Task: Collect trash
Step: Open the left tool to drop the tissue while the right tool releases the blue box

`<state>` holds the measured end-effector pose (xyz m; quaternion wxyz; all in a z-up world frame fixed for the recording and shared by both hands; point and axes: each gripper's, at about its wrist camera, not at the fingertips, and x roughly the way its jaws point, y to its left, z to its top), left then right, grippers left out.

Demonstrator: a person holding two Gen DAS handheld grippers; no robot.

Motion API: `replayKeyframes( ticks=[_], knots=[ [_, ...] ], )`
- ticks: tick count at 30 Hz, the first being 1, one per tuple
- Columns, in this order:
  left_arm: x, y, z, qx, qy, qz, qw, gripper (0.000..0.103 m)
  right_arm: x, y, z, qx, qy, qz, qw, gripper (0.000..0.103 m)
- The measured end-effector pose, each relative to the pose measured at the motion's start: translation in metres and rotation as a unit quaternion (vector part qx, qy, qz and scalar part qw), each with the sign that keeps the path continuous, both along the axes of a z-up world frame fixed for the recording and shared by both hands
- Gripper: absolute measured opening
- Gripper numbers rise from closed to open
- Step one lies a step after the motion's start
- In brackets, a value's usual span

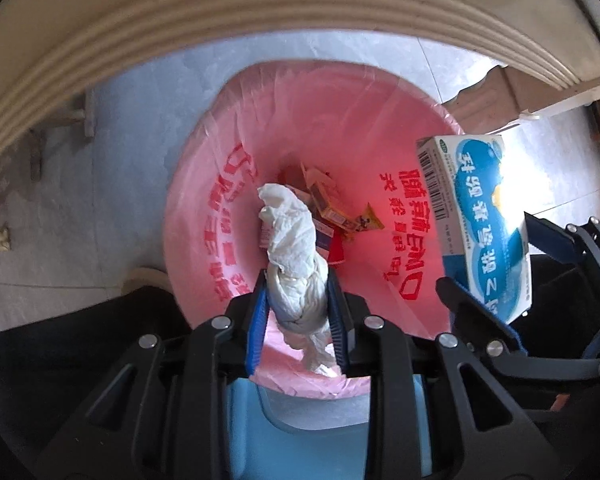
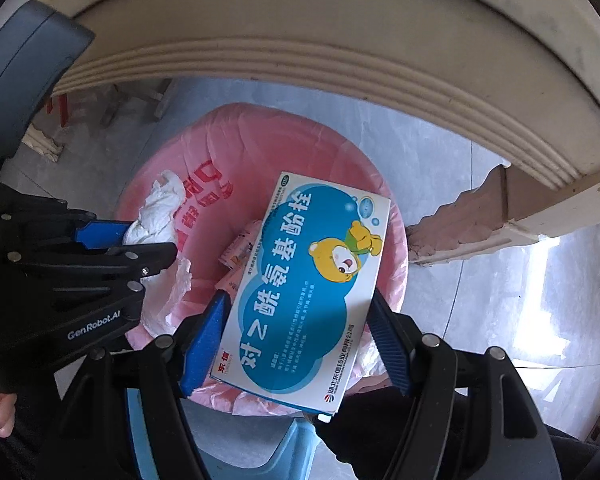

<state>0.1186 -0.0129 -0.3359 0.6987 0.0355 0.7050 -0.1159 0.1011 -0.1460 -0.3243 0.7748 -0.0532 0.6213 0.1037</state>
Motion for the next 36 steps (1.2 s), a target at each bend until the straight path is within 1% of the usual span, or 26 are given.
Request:
replayKeyframes(
  ticks=[2,5,8,12,15,19,21,25,27,29,32,34,35,36],
  knots=[
    [0.003,0.001,-0.002,-0.001,0.002,0.005,1.0,0.027,0.001,0.003,0.001,0.001,0.004,-0.001,1.0,0.068],
    [0.009,0.0,-0.005,-0.008,0.006,0.008,0.9999,0.027,0.004,0.003,0.004,-0.01,0.001,-0.001,1.0,0.068],
    [0.013,0.004,-0.017,-0.011,0.015,0.018,0.9997,0.027,0.008,0.002,0.002,-0.006,0.011,-0.007,1.0,0.068],
    [0.021,0.01,-0.03,-0.035,0.039,0.034,0.998,0.027,0.008,0.005,-0.001,-0.008,0.018,-0.004,1.0,0.068],
    [0.025,0.012,-0.035,-0.073,0.062,0.042,0.9945,0.027,0.008,0.006,-0.001,-0.009,0.019,0.0,1.0,0.068],
    [0.024,0.007,-0.037,-0.053,0.052,0.031,0.9968,0.027,0.01,0.005,-0.002,-0.003,0.028,-0.002,1.0,0.068],
    [0.025,0.007,-0.041,-0.045,0.057,0.032,0.9969,0.027,0.011,0.004,-0.003,-0.002,0.031,-0.001,1.0,0.068],
    [0.025,0.01,-0.05,-0.047,0.072,0.036,0.9957,0.027,0.014,0.003,-0.004,0.002,0.034,0.0,0.999,0.068],
    [0.025,0.008,-0.051,-0.042,0.072,0.034,0.996,0.031,0.015,0.001,-0.004,0.005,0.036,0.0,0.999,0.068],
    [0.024,0.007,-0.049,-0.035,0.064,0.029,0.9969,0.031,0.016,0.0,-0.003,0.006,0.036,0.001,0.999,0.068],
    [0.027,0.002,-0.052,-0.043,0.068,0.029,0.9963,0.031,0.017,-0.002,-0.005,0.01,0.038,0.001,0.999,0.068],
    [0.027,0.002,-0.054,-0.037,0.069,0.027,0.9966,0.031,0.017,-0.002,-0.005,0.01,0.04,0.003,0.999,0.068],
    [0.027,0.001,-0.056,-0.034,0.071,0.027,0.9966,0.033,0.017,-0.001,-0.005,0.009,0.041,0.004,0.999,0.068],
    [0.026,0.001,-0.058,-0.034,0.074,0.028,0.9963,0.041,0.017,-0.001,-0.005,0.008,0.041,0.005,0.999,0.068]
  ],
)
